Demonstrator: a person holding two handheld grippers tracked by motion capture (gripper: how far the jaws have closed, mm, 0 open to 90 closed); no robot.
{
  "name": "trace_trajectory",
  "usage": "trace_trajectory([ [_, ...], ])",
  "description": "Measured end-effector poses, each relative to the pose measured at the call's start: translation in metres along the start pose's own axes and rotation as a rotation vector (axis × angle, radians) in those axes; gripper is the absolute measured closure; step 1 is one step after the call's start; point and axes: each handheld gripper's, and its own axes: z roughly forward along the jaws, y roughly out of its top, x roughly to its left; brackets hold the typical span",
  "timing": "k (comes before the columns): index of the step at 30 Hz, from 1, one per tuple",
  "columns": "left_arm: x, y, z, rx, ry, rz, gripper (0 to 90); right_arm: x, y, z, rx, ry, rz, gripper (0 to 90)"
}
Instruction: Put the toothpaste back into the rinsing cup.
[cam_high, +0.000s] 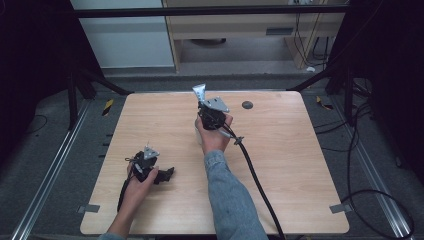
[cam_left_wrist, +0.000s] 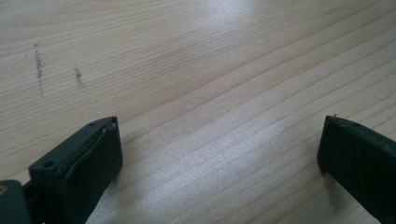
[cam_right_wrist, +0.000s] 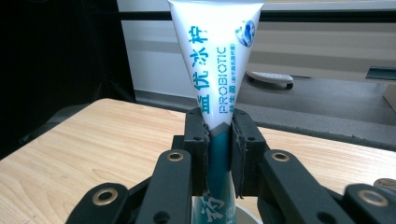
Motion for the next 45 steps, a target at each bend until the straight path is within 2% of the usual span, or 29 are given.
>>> trace_trajectory([
  [45, 0.000, 0.000, 0.000, 0.000, 0.001, 0.000, 0.0, -0.003, -0.030, 0.006, 0.031, -0.017, 0.047, 78.1],
])
